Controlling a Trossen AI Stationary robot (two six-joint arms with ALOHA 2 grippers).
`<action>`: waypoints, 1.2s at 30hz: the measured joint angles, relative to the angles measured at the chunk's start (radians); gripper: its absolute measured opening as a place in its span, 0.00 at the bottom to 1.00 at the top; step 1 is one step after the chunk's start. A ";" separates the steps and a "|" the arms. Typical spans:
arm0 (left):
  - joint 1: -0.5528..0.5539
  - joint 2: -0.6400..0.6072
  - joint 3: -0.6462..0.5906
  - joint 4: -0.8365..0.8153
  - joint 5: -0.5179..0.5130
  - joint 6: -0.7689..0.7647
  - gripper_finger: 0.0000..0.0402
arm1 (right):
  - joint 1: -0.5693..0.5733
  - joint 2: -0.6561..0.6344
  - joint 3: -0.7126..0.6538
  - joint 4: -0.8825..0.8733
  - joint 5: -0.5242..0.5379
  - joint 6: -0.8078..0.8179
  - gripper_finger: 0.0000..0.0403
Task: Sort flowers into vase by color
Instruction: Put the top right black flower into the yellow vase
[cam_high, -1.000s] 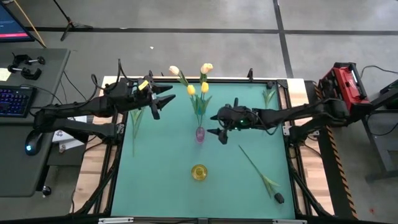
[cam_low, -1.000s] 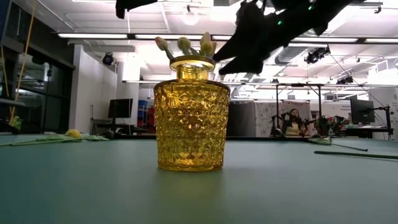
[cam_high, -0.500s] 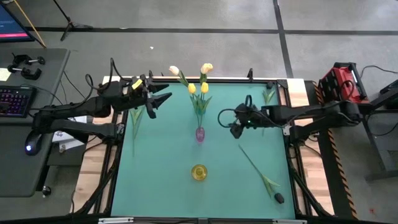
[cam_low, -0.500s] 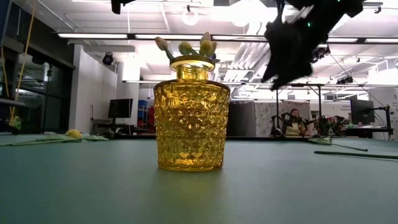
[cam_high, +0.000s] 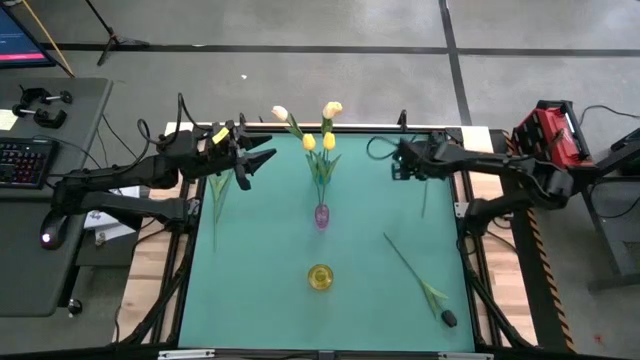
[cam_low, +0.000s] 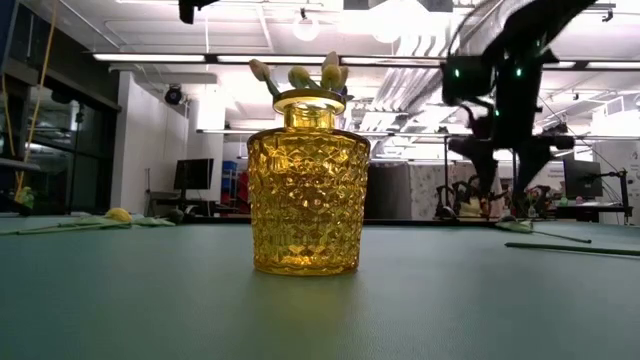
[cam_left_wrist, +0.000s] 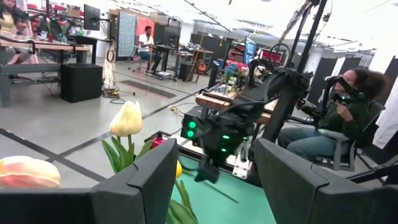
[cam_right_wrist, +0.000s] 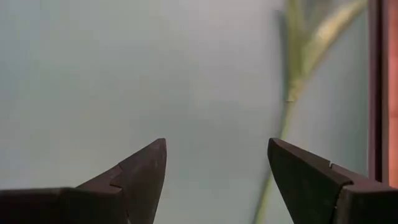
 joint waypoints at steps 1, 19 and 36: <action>0.000 0.000 0.000 0.000 0.000 0.000 0.50 | -0.036 0.000 -0.014 0.013 -0.012 -0.001 0.66; 0.000 0.000 0.000 -0.001 0.000 -0.001 0.50 | -0.401 0.001 -0.147 0.220 0.014 -0.042 0.66; 0.000 0.000 0.000 0.000 -0.051 -0.048 0.50 | -0.453 0.170 -0.190 0.399 -0.106 -0.193 0.61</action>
